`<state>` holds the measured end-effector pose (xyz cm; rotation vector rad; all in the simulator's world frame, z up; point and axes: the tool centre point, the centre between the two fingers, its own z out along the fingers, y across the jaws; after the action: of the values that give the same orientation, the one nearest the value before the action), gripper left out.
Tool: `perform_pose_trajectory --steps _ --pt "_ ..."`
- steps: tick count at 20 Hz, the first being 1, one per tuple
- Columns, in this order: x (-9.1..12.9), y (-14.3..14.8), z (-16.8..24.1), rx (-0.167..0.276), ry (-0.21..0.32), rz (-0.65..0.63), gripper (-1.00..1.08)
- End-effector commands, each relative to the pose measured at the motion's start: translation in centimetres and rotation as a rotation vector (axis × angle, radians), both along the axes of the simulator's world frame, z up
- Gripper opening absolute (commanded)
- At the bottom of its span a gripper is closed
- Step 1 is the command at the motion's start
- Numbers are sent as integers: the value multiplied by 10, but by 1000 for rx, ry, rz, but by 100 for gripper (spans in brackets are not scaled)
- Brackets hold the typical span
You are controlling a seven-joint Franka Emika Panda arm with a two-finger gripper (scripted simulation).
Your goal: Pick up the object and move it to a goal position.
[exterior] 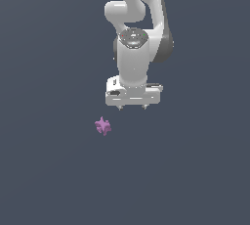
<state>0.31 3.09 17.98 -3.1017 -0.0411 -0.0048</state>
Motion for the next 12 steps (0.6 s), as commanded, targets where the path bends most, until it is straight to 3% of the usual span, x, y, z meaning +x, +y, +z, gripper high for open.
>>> perform_pose_trajectory --steps 1,12 --pt "0 0 0 0 0 0 100" --pt "6 10 21 -23 -32 58 100"
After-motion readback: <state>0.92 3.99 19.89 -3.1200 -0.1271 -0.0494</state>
